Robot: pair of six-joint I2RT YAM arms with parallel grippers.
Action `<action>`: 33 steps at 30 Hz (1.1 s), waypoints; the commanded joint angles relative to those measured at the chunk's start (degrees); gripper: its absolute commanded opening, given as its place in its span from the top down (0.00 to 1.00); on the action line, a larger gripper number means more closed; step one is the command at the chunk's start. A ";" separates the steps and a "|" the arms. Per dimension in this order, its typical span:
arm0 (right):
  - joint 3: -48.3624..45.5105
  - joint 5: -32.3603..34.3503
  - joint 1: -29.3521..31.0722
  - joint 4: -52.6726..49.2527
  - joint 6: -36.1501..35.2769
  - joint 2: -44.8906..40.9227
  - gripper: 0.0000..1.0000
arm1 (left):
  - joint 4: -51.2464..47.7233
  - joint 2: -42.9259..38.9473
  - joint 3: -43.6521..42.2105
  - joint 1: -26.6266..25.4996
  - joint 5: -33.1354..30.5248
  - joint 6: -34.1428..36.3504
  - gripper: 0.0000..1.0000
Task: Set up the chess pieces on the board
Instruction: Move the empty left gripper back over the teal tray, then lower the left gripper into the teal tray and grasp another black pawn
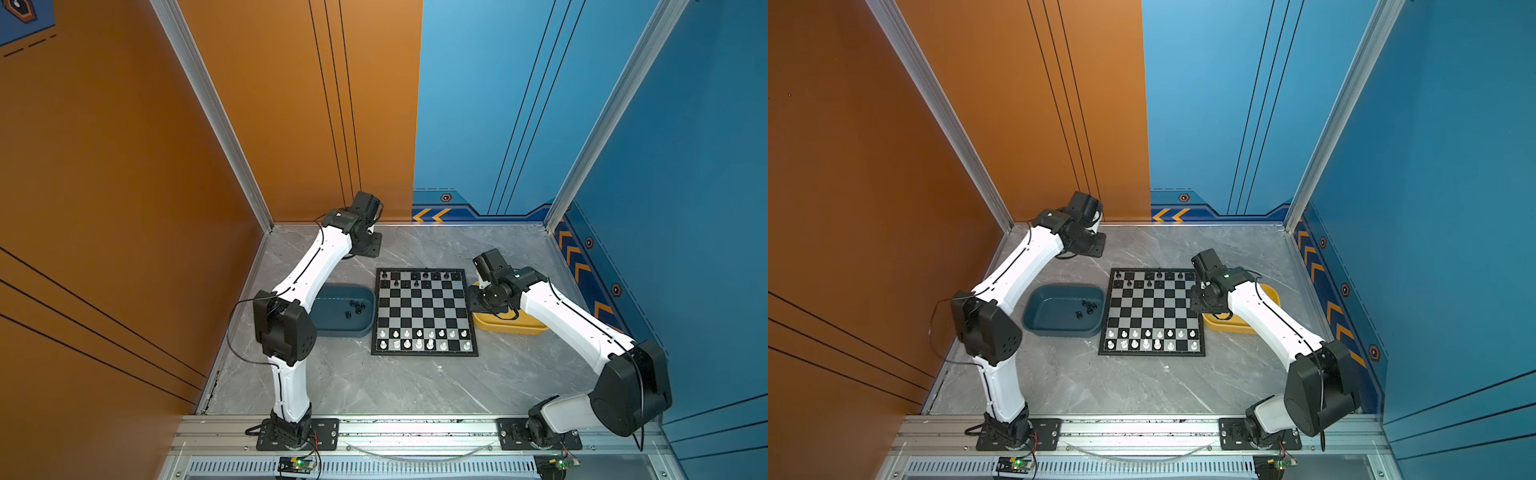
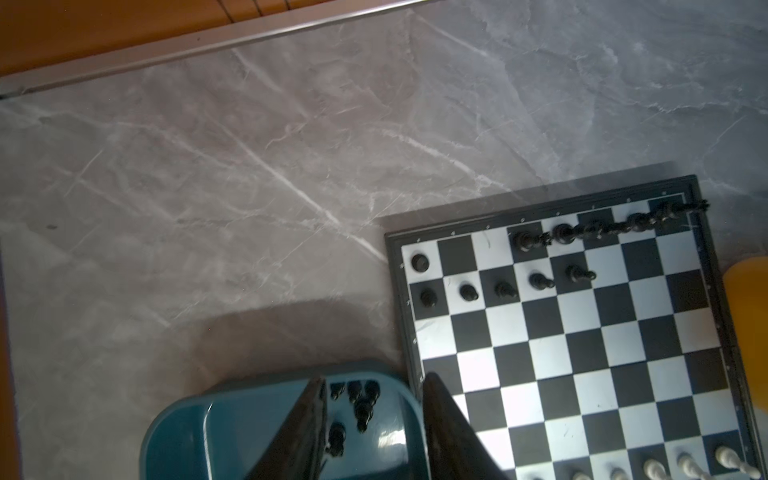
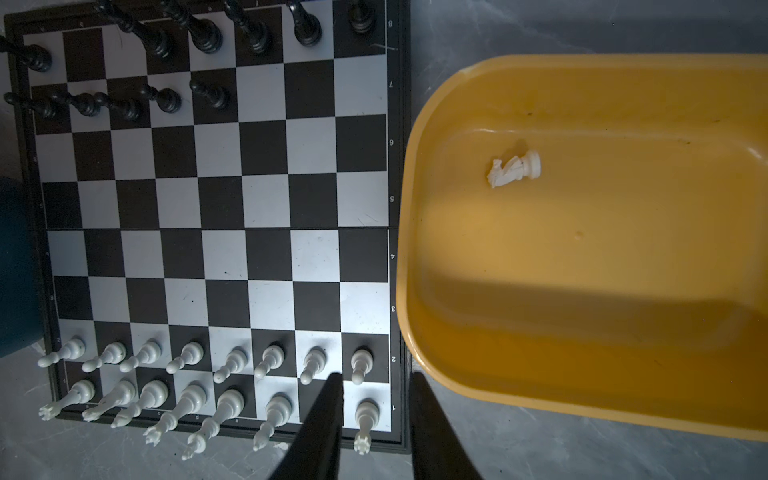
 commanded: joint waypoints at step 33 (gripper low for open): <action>-1.05 -0.70 1.35 1.57 -0.02 1.61 0.70 | 14.76 -10.94 -41.75 6.67 7.82 -21.67 0.52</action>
